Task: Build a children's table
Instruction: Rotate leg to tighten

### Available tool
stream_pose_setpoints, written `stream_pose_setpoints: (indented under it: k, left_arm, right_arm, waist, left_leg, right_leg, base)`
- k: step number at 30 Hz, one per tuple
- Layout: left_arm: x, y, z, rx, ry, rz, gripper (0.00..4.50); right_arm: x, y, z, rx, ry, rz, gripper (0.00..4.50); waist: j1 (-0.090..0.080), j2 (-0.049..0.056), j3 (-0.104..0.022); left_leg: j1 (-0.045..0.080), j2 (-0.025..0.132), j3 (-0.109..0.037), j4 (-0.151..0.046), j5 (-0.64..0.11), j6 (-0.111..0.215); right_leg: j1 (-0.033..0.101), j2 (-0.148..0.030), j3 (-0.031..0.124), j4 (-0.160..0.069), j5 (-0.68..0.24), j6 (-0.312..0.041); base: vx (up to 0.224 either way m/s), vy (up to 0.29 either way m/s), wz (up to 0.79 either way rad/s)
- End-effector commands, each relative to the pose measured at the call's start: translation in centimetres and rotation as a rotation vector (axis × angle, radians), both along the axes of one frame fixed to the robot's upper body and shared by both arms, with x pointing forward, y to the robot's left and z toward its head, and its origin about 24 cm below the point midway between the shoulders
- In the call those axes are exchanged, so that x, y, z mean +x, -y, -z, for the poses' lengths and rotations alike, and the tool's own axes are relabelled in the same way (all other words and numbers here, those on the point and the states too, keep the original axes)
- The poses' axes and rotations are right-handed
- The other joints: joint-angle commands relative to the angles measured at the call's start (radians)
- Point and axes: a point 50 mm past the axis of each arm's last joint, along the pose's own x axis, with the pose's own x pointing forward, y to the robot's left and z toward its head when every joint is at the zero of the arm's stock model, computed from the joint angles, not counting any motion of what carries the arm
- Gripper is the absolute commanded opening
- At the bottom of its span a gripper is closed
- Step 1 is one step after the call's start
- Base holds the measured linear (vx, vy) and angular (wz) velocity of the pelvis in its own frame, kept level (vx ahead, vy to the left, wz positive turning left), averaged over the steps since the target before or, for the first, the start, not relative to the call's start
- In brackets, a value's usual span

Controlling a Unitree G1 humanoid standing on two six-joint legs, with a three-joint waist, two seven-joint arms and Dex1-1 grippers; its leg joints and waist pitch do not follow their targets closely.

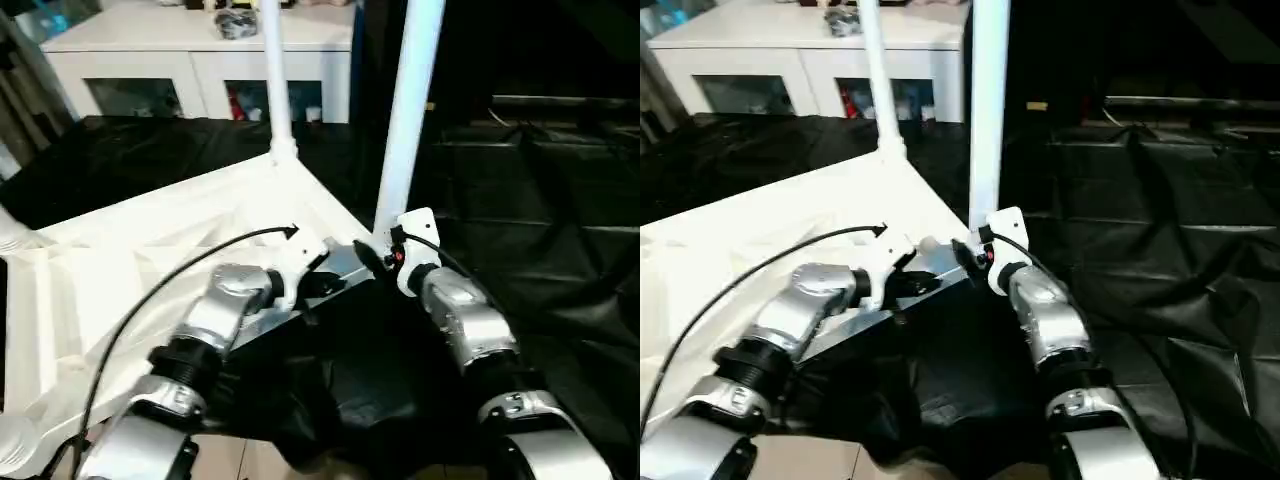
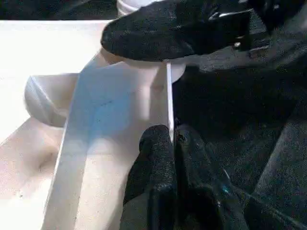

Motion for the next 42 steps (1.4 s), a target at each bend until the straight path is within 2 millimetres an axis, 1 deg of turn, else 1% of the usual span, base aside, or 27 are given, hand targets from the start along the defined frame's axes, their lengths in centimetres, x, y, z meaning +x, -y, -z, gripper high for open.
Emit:
stream_pose_setpoints:
  k: [1, 2, 3, 6, 8, 10, 11, 14, 16, 17, 18, 19, 22, 23, 24, 25, 28, 31, 33, 35, 36, 37, 38, 39, 40, 41, 42]
  left_arm:
    - [-0.8, 1.9, -1.3, -0.046, 0.038, 0.181, 0.0]
    - [-0.9, 1.7, -1.2, -0.047, 0.034, 0.191, 0.0]
    - [-1.1, 1.6, -1.2, -0.048, 0.03, 0.208, 0.0]
    - [-1.8, 0.6, -1.1, -0.046, 0.006, 0.281, 0.0]
    - [-2.1, 0.1, -1.0, -0.041, -0.005, 0.317, 0.0]
    - [-2.3, -0.1, -1.0, -0.036, -0.012, 0.331, 0.0]
    - [-2.7, -0.8, -0.8, -0.019, -0.036, 0.368, 0.0]
    - [-3.1, -1.6, -0.8, -0.009, -0.075, 0.411, 0.0]
    - [-3.4, -2.0, -0.8, -0.001, -0.086, 0.435, 0.0]
    - [-3.5, -2.2, -0.9, -0.005, -0.095, 0.443, 0.0]
    - [-3.5, -2.3, -0.9, -0.007, -0.1, 0.449, 0.0]
    - [-3.6, -2.3, -0.9, -0.008, -0.101, 0.456, 0.0]
    - [-3.6, -2.3, -1.0, -0.009, -0.098, 0.456, 0.0]
    - [-3.6, -2.3, -1.0, -0.011, -0.095, 0.454, 0.0]
    - [-3.5, -2.3, -1.0, -0.011, -0.094, 0.454, 0.0]
    - [-3.5, -2.2, -1.0, -0.014, -0.086, 0.448, 0.0]
    - [-3.1, -1.7, -1.2, -0.044, -0.065, 0.408, 0.0]
    - [-2.2, -0.9, -1.2, -0.058, -0.03, 0.306, 0.0]
    - [-1.4, -0.4, -1.2, -0.063, -0.008, 0.232, 0.0]
    - [-0.7, 0.3, -1.4, -0.062, 0.013, 0.155, 0.0]
    - [-0.4, 0.5, -1.4, -0.062, 0.019, 0.133, 0.0]
    - [-0.1, 0.9, -1.4, -0.051, 0.023, 0.094, 0.0]
    - [0.2, 1.3, -1.5, -0.046, 0.031, 0.058, 0.0]
    - [0.5, 1.8, -1.5, -0.045, 0.036, 0.024, 0.0]
    - [0.6, 1.9, -1.6, -0.046, 0.037, 0.012, 0.0]
    - [1.0, 2.7, -1.7, -0.052, 0.049, -0.041, 0.0]
    - [1.1, 3.0, -1.7, -0.054, 0.052, -0.055, 0.0]
  right_arm:
    - [-1.7, -3.4, 0.3, 0.032, -0.033, -0.31, 3.72]
    - [-1.8, -3.3, 0.3, 0.031, -0.029, -0.33, 3.72]
    - [-1.9, -3.0, 0.1, 0.028, -0.026, -0.358, 3.72]
    - [-2.6, -1.9, -0.5, 0.022, -0.014, -0.485, 3.72]
    - [-3.0, -1.3, -0.7, 0.02, -0.018, -0.544, 3.72]
    - [-3.2, -1.1, -0.8, 0.02, -0.023, -0.572, 3.72]
    - [-3.9, -0.5, -0.9, 0.006, -0.042, -0.65, 3.72]
    - [-4.7, 0.1, -1.0, -0.014, -0.068, -0.731, 3.72]
    - [-4.8, 0.2, -1.0, -0.023, -0.067, -0.745, 3.72]
    - [-5.0, 0.2, -1.1, -0.014, -0.071, -0.756, 3.72]
    - [-5.1, 0.1, -1.1, -0.01, -0.074, -0.766, 3.72]
    - [-5.3, 0.1, -1.1, -0.007, -0.08, -0.781, 3.5]
    - [-5.5, 0.1, -1.0, -0.01, -0.088, -0.794, 3.37]
    - [-5.7, 0.0, -0.9, -0.009, -0.097, -0.802, 3.29]
    - [-5.8, -0.1, -0.8, -0.008, -0.1, -0.804, 3.02]
    - [-5.8, -0.1, -0.7, -0.006, -0.102, -0.802, 3.02]
    - [-5.7, -0.4, -0.4, 0.029, -0.107, -0.752, 2.86]
    - [-5.2, -1.0, 0.1, 0.062, -0.108, -0.645, 2.77]
    - [-4.5, -1.4, 0.6, 0.053, -0.101, -0.539, 2.75]
    - [-3.7, -1.8, 1.2, 0.041, -0.103, -0.408, 2.75]
    - [-3.5, -2.0, 1.3, 0.036, -0.102, -0.374, 2.75]
    - [-3.1, -2.2, 1.6, 0.035, -0.105, -0.311, 2.74]
    - [-2.7, -2.5, 1.7, 0.039, -0.105, -0.24, 2.74]
    - [-2.4, -2.8, 1.9, 0.049, -0.109, -0.169, 2.74]
    - [-2.3, -3.0, 1.9, 0.052, -0.11, -0.148, 2.74]
    - [-1.9, -3.5, 2.2, 0.051, -0.115, -0.053, 2.74]
    - [-1.8, -3.9, 2.3, 0.042, -0.113, -0.019, 2.74]
  waist:
    - [0.002, -0.005, -0.058]
    - [0.004, -0.008, -0.059]
    - [0.006, -0.006, -0.06]
    - [0.012, -0.005, -0.061]
    - [0.015, -0.004, -0.06]
    - [0.014, -0.005, -0.058]
    - [0.017, -0.007, -0.057]
    - [0.021, -0.007, -0.055]
    - [0.022, -0.006, -0.055]
    - [0.021, -0.002, -0.053]
    - [0.021, -0.005, -0.053]
    - [0.022, -0.005, -0.053]
    - [0.023, -0.005, -0.055]
    - [0.024, -0.006, -0.056]
    - [0.025, -0.006, -0.056]
    - [0.027, -0.007, -0.057]
    - [0.029, -0.008, -0.055]
    - [0.027, -0.01, -0.051]
    - [0.021, -0.011, -0.048]
    - [0.016, -0.014, -0.047]
    - [0.012, -0.015, -0.047]
    - [0.011, -0.015, -0.046]
    - [0.008, -0.011, -0.047]
    - [0.005, -0.012, -0.048]
    - [0.003, -0.013, -0.049]
    - [0.003, -0.011, -0.05]
    - [0.002, -0.01, -0.051]
  left_leg:
    - [-0.007, 0.007, 0.002, -0.068, -0.269, 0.06]
    - [-0.007, 0.009, 0.004, -0.066, -0.245, 0.073]
    - [-0.006, 0.01, 0.006, -0.064, -0.215, 0.083]
    - [-0.008, 0.014, 0.007, -0.063, -0.188, 0.097]
    - [-0.006, 0.016, 0.008, -0.063, -0.192, 0.102]
    - [-0.007, 0.015, 0.009, -0.065, -0.21, 0.095]
    - [-0.004, 0.016, 0.008, -0.066, -0.221, 0.088]
    - [-0.004, 0.018, 0.007, -0.069, -0.241, 0.084]
    - [-0.004, 0.017, 0.007, -0.069, -0.242, 0.079]
    - [-0.003, 0.017, 0.006, -0.071, -0.25, 0.073]
    - [-0.002, 0.017, 0.007, -0.071, -0.256, 0.068]
    - [-0.001, 0.017, 0.006, -0.071, -0.254, 0.066]
    - [-0.002, 0.017, 0.006, -0.07, -0.235, 0.064]
    - [-0.003, 0.016, 0.007, -0.069, -0.228, 0.066]
    - [-0.003, 0.016, 0.006, -0.069, -0.224, 0.066]
    - [-0.003, 0.015, 0.008, -0.067, -0.216, 0.07]
    - [-0.003, 0.016, 0.007, -0.068, -0.219, 0.068]
    - [-0.001, 0.014, 0.008, -0.07, -0.244, 0.056]
    - [0.001, 0.01, 0.004, -0.072, -0.271, 0.034]
    - [0.001, 0.008, 0.002, -0.075, -0.284, 0.024]
    - [0.004, 0.006, 0.002, -0.074, -0.289, 0.021]
    - [0.003, 0.005, 0.002, -0.074, -0.289, 0.02]
    - [0.004, 0.005, 0.001, -0.074, -0.289, 0.02]
    - [0.005, 0.004, 0.002, -0.073, -0.287, 0.022]
    - [0.003, 0.004, 0.002, -0.073, -0.279, 0.021]
    - [0.002, 0.005, 0.002, -0.072, -0.271, 0.022]
    - [0.001, 0.004, 0.002, -0.073, -0.264, 0.022]
  right_leg:
    - [0.054, -0.04, 0.031, -0.078, -0.287, -0.203]
    - [0.055, -0.04, 0.031, -0.077, -0.245, -0.218]
    - [0.054, -0.038, 0.031, -0.072, -0.201, -0.235]
    - [0.059, -0.036, 0.028, -0.064, -0.148, -0.261]
    - [0.057, -0.036, 0.028, -0.064, -0.149, -0.266]
    - [0.056, -0.037, 0.029, -0.065, -0.18, -0.265]
    - [0.056, -0.037, 0.029, -0.068, -0.209, -0.257]
    - [0.056, -0.038, 0.031, -0.071, -0.253, -0.241]
    - [0.054, -0.04, 0.032, -0.072, -0.266, -0.236]
    - [0.051, -0.039, 0.031, -0.073, -0.283, -0.233]
    - [0.051, -0.038, 0.032, -0.074, -0.293, -0.23]
    - [0.051, -0.038, 0.032, -0.074, -0.292, -0.23]
    - [0.052, -0.038, 0.033, -0.07, -0.254, -0.237]
    - [0.053, -0.037, 0.033, -0.069, -0.243, -0.24]
    - [0.053, -0.037, 0.033, -0.068, -0.238, -0.24]
    - [0.053, -0.037, 0.033, -0.068, -0.231, -0.24]
    - [0.052, -0.038, 0.033, -0.07, -0.25, -0.237]
    - [0.047, -0.039, 0.034, -0.077, -0.314, -0.219]
    - [0.046, -0.041, 0.032, -0.085, -0.394, -0.19]
    - [0.047, -0.041, 0.031, -0.089, -0.436, -0.167]
    - [0.043, -0.04, 0.031, -0.092, -0.451, -0.161]
    - [0.044, -0.041, 0.031, -0.093, -0.458, -0.157]
    - [0.043, -0.041, 0.031, -0.094, -0.462, -0.154]
    - [0.042, -0.04, 0.031, -0.096, -0.46, -0.152]
    - [0.042, -0.04, 0.032, -0.095, -0.449, -0.154]
    - [0.043, -0.039, 0.032, -0.093, -0.426, -0.157]
    - [0.044, -0.039, 0.03, -0.092, -0.409, -0.164]
  base:
    - [0.0, 0.0, 0.0]
    - [0.0, 0.0, 0.0]
    - [0.0, 0.0, 0.0]
    - [0.0, 0.0, 0.0]
    - [0.0, 0.0, 0.0]
    - [0.0, 0.0, 0.0]
    - [0.0, 0.0, 0.0]
    - [0.0, 0.0, 0.0]
    - [0.0, 0.0, 0.0]
    - [0.0, 0.0, 0.0]
    - [0.0, 0.0, 0.0]
    - [0.0, 0.0, 0.0]
    - [0.0, 0.0, 0.0]
    - [0.0, 0.0, 0.0]
    - [0.0, 0.0, 0.0]
    - [0.0, 0.0, 0.0]
    - [0.0, 0.0, 0.0]
    - [0.0, 0.0, 0.0]
    - [0.0, 0.0, 0.0]
    - [0.0, 0.0, 0.0]
    - [0.0, 0.0, 0.0]
    - [0.0, 0.0, 0.0]
    - [0.0, 0.0, 0.0]
    - [0.0, 0.0, 0.0]
    - [0.0, 0.0, 0.0]
    - [0.0, 0.0, 0.0]
    - [0.0, 0.0, 0.0]
